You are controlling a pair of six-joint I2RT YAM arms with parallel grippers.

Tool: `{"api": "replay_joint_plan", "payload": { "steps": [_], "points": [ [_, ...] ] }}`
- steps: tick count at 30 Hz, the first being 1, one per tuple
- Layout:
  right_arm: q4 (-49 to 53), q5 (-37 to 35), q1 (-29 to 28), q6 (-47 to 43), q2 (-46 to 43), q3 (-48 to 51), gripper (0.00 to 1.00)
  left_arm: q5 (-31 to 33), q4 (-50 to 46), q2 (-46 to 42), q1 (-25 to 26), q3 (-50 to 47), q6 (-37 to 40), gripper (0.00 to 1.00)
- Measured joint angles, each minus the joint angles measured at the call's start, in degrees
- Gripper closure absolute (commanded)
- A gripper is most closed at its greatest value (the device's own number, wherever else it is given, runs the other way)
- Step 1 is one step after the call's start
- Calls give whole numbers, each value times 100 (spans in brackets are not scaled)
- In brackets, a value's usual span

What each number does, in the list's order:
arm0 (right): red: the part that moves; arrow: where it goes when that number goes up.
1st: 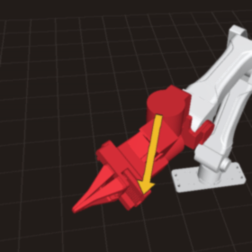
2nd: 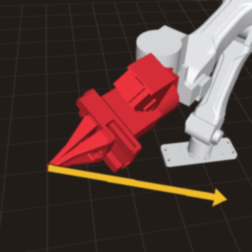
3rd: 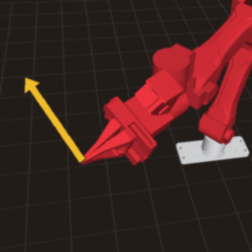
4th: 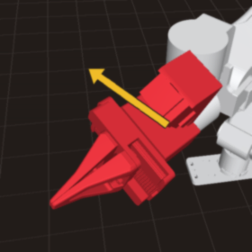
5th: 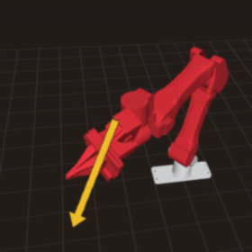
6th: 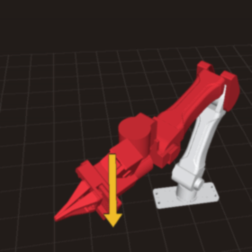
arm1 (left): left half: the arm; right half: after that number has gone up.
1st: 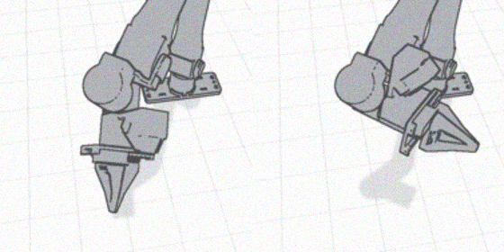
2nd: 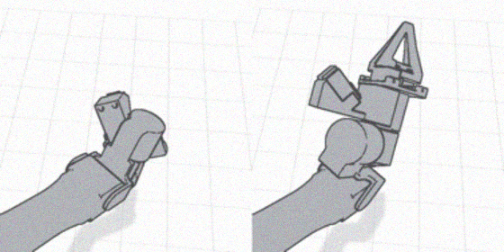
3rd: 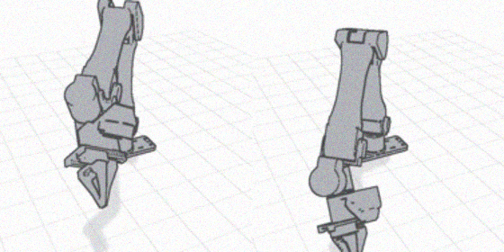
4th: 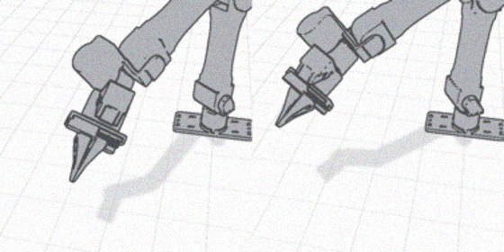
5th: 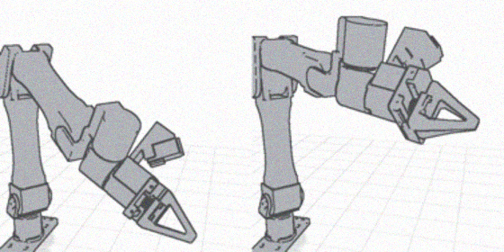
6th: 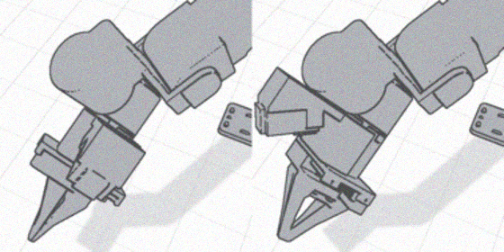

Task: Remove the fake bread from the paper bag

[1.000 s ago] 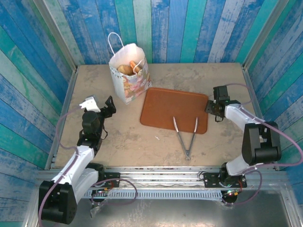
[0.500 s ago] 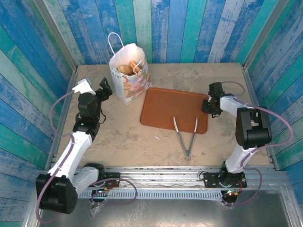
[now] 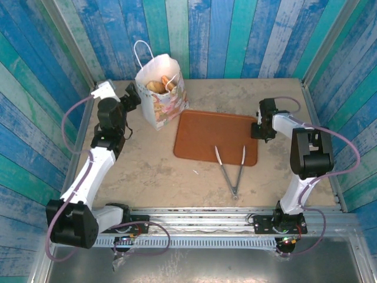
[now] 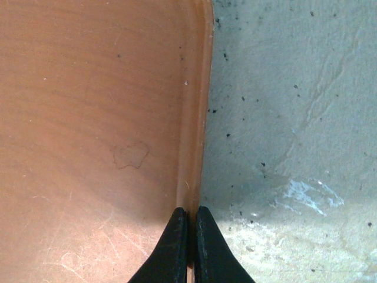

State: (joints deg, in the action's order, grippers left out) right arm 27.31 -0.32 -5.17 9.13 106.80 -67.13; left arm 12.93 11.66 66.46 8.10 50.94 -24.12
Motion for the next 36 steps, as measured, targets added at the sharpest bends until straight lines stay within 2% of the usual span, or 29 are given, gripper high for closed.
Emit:
{"api": "replay_joint_plan", "payload": {
  "steps": [7, 12, 16, 20, 25, 28, 36],
  "points": [
    [63, 20, -94, -192, 166, -236, 99, 4, -72, 577, 0, 616, 243, 6],
    [96, 2, -243, -262, 317, -439, 99, -120, -428, 1314, -39, 1600, 599, 6],
    [120, 7, -293, -267, 402, -557, 99, -741, -1047, 2170, -304, 2857, 868, 2],
    [201, 22, -299, -271, 450, -643, 98, -1423, -1869, 3032, -605, 4135, 1233, 2],
    [317, 39, -317, -280, 577, -852, 97, -2028, -2968, 3954, -702, 5587, 1801, 1],
    [334, 52, -345, -299, 643, -944, 96, -2332, -3565, 4472, -704, 6354, 2105, 0],
    [374, 74, -387, -323, 754, -1108, 94, -2791, -4739, 5510, -704, 7829, 2708, 8]
  ]
}}
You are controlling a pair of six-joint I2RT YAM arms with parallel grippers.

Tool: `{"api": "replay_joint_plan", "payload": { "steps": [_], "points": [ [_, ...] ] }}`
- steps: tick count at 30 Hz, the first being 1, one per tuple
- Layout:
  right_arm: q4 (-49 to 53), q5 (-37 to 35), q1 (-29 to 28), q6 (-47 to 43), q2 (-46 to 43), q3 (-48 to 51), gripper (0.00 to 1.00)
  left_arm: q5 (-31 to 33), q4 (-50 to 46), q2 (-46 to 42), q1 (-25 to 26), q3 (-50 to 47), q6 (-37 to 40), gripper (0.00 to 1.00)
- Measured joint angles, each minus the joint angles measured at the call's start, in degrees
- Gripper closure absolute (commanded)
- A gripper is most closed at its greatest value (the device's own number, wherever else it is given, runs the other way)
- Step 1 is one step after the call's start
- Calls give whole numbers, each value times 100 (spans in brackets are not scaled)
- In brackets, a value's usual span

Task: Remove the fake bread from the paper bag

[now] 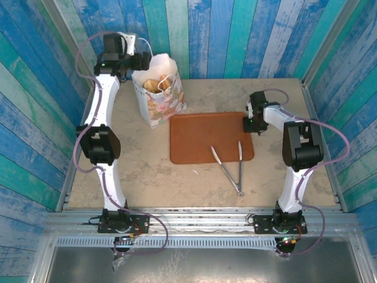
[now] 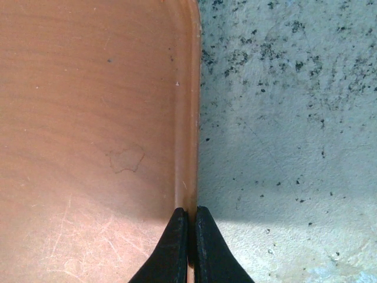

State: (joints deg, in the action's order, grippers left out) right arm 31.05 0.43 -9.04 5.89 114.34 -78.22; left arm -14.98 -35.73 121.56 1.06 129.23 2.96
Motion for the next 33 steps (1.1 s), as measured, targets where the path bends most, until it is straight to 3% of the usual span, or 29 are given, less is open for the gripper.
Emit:
{"api": "replay_joint_plan", "payload": {
  "steps": [12, 24, 28, 33],
  "points": [
    [116, -42, -31, -59, 15, -87, 88, -144, -1016, 474, -4, 651, 1143, 21],
    [201, -39, -39, -57, 114, -216, 85, -264, -962, 837, -11, 896, 1547, 36],
    [214, -39, -57, -55, 136, -271, 83, -282, -876, 890, -11, 920, 1615, 47],
    [243, -44, -70, -50, 195, -358, 81, -310, -817, 909, -11, 970, 1692, 74]
  ]
}}
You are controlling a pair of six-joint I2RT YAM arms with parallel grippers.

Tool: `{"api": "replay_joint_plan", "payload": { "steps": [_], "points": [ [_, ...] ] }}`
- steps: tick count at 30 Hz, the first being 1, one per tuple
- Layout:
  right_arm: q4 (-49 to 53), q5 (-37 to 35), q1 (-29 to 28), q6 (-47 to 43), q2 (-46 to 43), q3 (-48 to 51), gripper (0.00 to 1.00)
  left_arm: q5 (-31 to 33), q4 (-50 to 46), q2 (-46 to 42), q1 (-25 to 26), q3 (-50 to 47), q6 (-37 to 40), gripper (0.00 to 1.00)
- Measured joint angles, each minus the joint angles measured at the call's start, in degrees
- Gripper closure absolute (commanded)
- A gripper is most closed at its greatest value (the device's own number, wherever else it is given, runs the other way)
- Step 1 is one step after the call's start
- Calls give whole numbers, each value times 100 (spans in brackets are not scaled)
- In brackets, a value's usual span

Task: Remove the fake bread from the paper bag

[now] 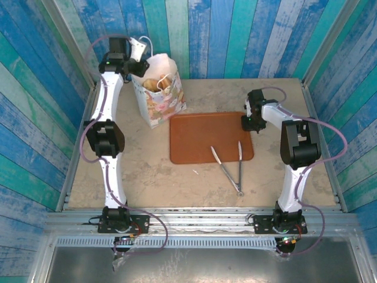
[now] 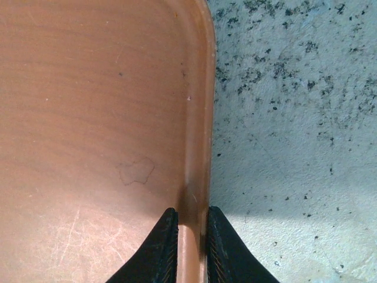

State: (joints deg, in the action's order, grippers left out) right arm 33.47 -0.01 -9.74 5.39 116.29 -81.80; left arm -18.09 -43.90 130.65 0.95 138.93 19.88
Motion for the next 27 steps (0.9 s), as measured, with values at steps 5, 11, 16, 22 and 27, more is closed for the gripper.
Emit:
{"api": "replay_joint_plan", "payload": {
  "steps": [5, 11, 16, 22, 27],
  "points": [
    [20, 4, -17, 17, 0, -55, 76, 39, 127, 0, 0, 0, 66, 93],
    [-2, 26, -44, 52, 0, -68, 57, 199, 289, 0, 7, 0, 273, 100],
    [0, 26, -61, 57, -33, -68, 45, 413, 557, -2, 7, -2, 566, 100],
    [9, 22, -59, 85, -138, -68, 30, 511, 1054, -13, 7, -114, 1062, 100],
    [85, 17, -61, 166, -343, -68, 21, 422, 1812, -192, 4, -992, 1641, 100]
  ]
}}
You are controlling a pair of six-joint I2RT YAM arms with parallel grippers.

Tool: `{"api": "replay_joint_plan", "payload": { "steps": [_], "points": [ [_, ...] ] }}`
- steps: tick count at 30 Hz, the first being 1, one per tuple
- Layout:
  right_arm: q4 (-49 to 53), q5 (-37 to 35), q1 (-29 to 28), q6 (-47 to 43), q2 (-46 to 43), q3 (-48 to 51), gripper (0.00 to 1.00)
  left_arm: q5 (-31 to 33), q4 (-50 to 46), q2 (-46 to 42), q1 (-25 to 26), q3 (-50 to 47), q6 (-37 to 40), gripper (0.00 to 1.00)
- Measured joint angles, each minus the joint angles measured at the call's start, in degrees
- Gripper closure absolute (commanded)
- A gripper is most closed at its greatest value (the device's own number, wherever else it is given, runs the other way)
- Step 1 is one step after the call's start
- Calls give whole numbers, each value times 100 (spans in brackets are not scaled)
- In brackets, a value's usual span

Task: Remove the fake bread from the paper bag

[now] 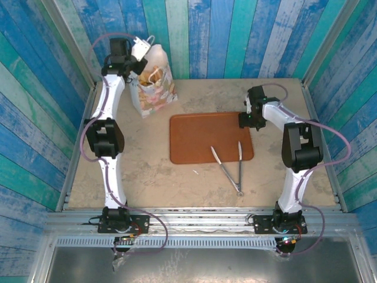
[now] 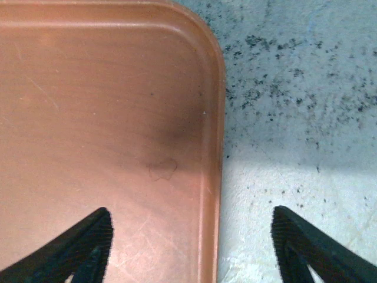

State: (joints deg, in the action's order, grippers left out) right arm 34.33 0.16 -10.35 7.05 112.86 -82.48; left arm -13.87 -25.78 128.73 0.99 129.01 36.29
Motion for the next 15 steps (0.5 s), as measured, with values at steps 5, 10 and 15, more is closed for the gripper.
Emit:
{"api": "replay_joint_plan", "payload": {
  "steps": [5, 10, 15],
  "points": [
    [72, 2, 0, 92, -365, 26, 11, -15, 752, -476, 0, -1082, 297, 100],
    [131, 111, -2, 186, -920, 280, 0, -20, 999, -872, 0, -1362, 400, 100],
    [146, 219, -57, 328, -1810, 1132, 0, -149, 1075, -957, 13, -1362, 404, 100]
  ]
}}
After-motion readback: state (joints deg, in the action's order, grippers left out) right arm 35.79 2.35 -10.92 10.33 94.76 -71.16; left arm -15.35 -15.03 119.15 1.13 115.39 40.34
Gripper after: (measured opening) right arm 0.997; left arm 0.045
